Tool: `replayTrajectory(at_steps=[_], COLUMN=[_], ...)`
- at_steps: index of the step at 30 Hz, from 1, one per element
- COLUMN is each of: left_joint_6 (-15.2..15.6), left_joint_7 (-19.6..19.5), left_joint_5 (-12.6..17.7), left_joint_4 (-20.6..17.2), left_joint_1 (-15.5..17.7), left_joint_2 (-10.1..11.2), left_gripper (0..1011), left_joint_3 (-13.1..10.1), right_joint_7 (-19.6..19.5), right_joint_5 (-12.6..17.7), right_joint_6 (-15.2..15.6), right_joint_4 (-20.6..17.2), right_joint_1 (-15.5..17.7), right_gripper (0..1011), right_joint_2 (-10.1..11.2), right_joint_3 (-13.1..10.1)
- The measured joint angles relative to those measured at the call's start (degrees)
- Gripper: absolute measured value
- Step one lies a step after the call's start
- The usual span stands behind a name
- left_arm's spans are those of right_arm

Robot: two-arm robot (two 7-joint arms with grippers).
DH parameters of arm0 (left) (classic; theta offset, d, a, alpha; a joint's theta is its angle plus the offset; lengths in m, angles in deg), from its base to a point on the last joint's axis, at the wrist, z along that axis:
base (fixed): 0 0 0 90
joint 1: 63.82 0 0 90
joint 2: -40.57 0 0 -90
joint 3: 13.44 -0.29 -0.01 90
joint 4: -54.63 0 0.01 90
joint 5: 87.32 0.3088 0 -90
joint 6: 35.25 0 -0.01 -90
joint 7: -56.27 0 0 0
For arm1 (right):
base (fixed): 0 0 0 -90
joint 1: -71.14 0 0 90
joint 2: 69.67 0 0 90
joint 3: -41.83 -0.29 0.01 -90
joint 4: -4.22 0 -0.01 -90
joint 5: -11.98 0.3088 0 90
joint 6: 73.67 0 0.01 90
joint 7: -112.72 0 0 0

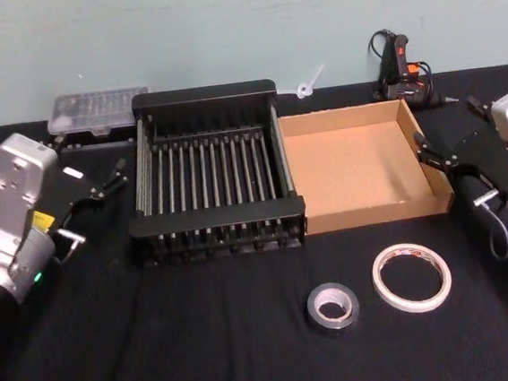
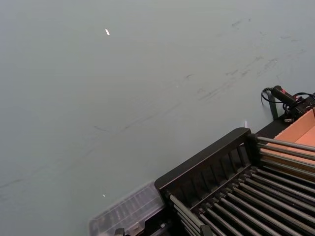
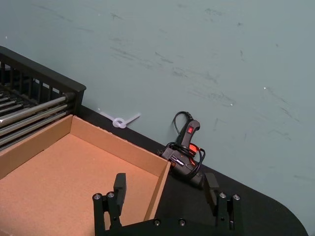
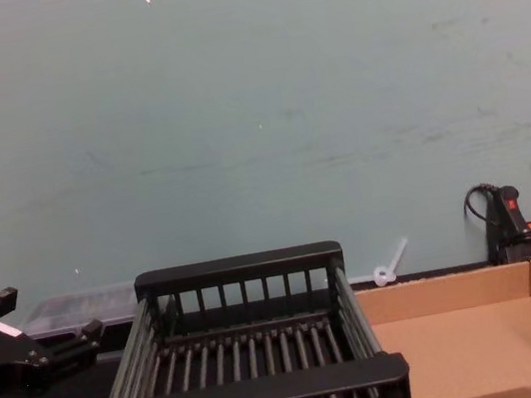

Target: Pick up the white tape and place it into the black box , Pick up the silver tape and place it into the brown box.

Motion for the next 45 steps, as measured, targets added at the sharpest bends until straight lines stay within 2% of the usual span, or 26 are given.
replayTrajectory(at_steps=[45], left_joint_6=[0.0], left_joint_7=[0.0], left_joint_5=[0.0], left_joint_4=[0.0], left_joint_1=[0.0], left_joint_2=[0.0], left_gripper=[1001], left_joint_3=[0.0], right_joint_7=[0.51], right_joint_5=[-0.06], right_joint_6=[-0.24], right_joint_4=[-0.07], right_joint_1=[0.15], right_gripper=[1002], right_joint_2=[0.07], right_joint_3=[-0.24])
